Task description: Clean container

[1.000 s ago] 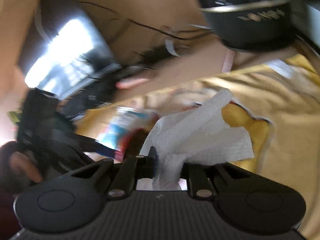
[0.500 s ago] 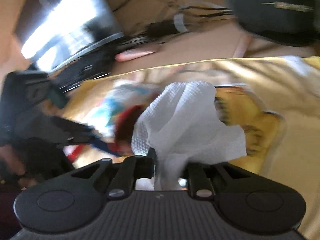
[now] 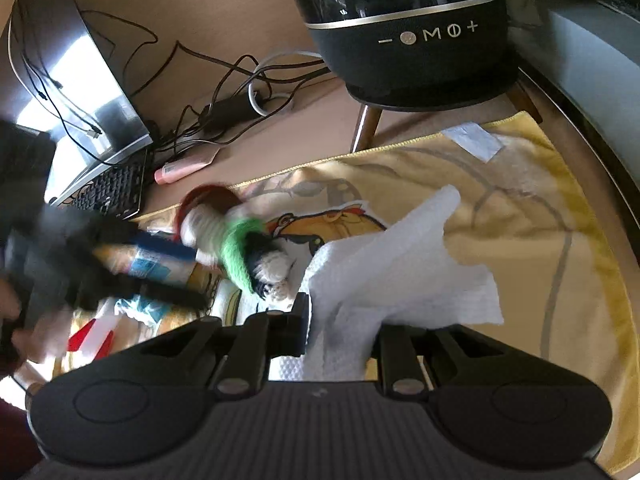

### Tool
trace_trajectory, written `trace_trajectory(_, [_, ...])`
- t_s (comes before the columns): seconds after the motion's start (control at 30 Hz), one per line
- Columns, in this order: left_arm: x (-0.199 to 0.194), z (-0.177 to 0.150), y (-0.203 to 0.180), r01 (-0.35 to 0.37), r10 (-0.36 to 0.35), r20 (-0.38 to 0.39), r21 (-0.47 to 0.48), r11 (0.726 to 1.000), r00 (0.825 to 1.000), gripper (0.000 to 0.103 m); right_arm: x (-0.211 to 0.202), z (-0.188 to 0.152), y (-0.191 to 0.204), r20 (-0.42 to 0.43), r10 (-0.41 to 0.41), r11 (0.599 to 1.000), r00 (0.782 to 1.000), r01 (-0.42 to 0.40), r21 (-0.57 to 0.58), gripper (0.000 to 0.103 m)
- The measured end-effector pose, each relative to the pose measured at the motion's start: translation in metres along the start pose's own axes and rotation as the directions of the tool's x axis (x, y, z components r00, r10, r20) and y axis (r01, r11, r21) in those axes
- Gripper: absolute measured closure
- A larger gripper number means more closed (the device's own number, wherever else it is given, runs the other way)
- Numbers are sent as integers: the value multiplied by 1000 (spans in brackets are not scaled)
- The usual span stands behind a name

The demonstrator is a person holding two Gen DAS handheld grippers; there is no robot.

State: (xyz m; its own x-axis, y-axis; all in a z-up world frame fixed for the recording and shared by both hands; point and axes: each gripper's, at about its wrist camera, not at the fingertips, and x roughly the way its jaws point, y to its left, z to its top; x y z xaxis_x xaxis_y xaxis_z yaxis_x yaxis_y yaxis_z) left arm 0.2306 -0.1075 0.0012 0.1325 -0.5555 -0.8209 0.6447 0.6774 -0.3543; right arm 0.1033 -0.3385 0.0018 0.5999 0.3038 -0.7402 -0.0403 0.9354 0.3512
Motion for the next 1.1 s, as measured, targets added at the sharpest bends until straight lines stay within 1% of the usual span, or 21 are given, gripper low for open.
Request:
trace_trajectory(0.03, [2, 8, 7, -12, 13, 18, -36, 999, 1000, 3, 1, 2, 0, 1, -2, 1000, 1000, 2, -3, 84])
trace_trajectory(0.1, [6, 21, 22, -68, 72, 44, -98, 993, 996, 3, 5, 5, 2, 5, -11, 1000, 1000, 11, -15, 84])
trace_trajectory(0.17, [10, 27, 35, -106, 114, 53, -144, 984, 992, 3, 7, 9, 4, 18, -18, 1000, 1000, 18, -25, 84])
trace_trajectory(0.2, [10, 28, 40, -117, 126, 46, -166, 979, 991, 3, 7, 13, 6, 29, -22, 999, 999, 23, -34, 90])
trace_trajectory(0.23, [7, 27, 41, -113, 122, 44, -171, 979, 992, 3, 6, 17, 9, 47, -16, 999, 999, 18, -51, 92])
trace_trajectory(0.3, [0, 17, 36, -91, 96, 31, -139, 986, 995, 3, 3, 27, 17, 87, 3, 996, 996, 5, -87, 93])
trace_trajectory(0.33, [1, 10, 27, -99, 101, 16, -106, 989, 995, 3, 4, 33, 22, 101, 16, 994, 995, -5, -105, 93])
trace_trajectory(0.37, [-1, 1, 19, -121, 122, 4, -61, 991, 993, 3, 6, 40, 27, 113, 36, 992, 993, -23, -121, 93])
trace_trajectory(0.43, [-3, -19, 5, -184, 184, -7, 15, 983, 983, 3, 12, 53, 39, 129, 99, 987, 987, -81, -141, 93])
trace_trajectory(0.47, [-4, -28, 0, -209, 209, -12, 38, 977, 978, 3, 18, 60, 46, 127, 143, 981, 982, -124, -147, 93])
trace_trajectory(0.5, [-4, -38, -4, -219, 220, -26, 41, 975, 975, 3, 25, 64, 53, 117, 185, 975, 976, -166, -150, 93])
trace_trajectory(0.57, [-4, -51, -5, -172, 172, -50, 11, 985, 984, 3, 43, 69, 66, 72, 245, 960, 967, -231, -157, 93])
trace_trajectory(0.6, [-3, -56, -5, -144, 143, -61, -10, 990, 988, 3, 53, 69, 72, 43, 253, 956, 967, -243, -164, 93])
trace_trajectory(0.63, [-2, -62, -5, -118, 115, -72, -30, 993, 991, 3, 62, 67, 78, 13, 245, 955, 969, -240, -172, 93])
trace_trajectory(0.67, [0, -67, -6, -123, 120, -83, -33, 992, 989, 3, 70, 63, 81, -17, 225, 958, 974, -225, -178, 93])
trace_trajectory(0.77, [1, -74, -14, -201, 201, -82, 18, 980, 976, 3, 79, 51, 76, -69, 187, 966, 980, -197, -167, 92])
trace_trajectory(0.8, [0, -76, -16, -216, 217, -78, 32, 976, 973, 3, 78, 47, 72, -80, 179, 969, 981, -190, -156, 91])
trace_trajectory(0.97, [-10, -81, -21, -212, 213, -52, 20, 977, 976, 3, 69, 27, 46, -110, 108, 988, 988, -119, -95, 92])
trace_trajectory(1.1, [-12, -84, -23, -208, 208, -37, 22, 978, 977, 3, 60, 14, 32, -119, 16, 996, 993, -27, -91, 91])
